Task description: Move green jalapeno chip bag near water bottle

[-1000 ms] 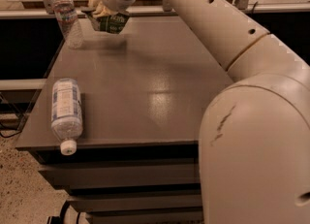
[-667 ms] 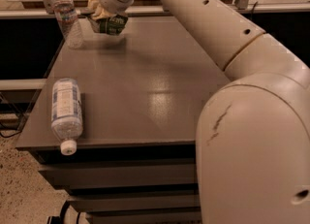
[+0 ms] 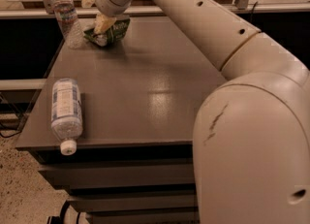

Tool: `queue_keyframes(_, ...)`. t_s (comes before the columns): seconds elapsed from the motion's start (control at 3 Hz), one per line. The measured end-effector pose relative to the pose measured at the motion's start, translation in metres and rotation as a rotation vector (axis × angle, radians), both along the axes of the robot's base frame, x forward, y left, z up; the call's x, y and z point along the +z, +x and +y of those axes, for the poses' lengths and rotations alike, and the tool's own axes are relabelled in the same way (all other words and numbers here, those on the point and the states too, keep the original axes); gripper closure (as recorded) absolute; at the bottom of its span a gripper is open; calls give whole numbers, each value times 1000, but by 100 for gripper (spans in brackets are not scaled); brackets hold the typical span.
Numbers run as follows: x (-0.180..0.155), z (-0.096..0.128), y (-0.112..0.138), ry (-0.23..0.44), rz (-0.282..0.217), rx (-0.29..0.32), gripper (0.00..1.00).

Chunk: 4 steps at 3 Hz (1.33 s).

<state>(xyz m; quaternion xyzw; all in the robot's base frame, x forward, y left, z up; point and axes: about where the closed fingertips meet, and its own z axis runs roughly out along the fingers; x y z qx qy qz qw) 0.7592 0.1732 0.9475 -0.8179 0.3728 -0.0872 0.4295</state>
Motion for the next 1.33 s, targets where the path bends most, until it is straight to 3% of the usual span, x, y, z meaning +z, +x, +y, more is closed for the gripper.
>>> queue_keyframes(0.33, -2, 0, -1, -6, 8, -3, 0)
queue_keyframes(0.67, -2, -11, -5, -2, 24, -8, 0)
queue_keyframes(1.0, 11, -44, -38, 24, 63, -13, 0)
queue_keyframes(1.33, 11, -44, -38, 24, 63, -13, 0)
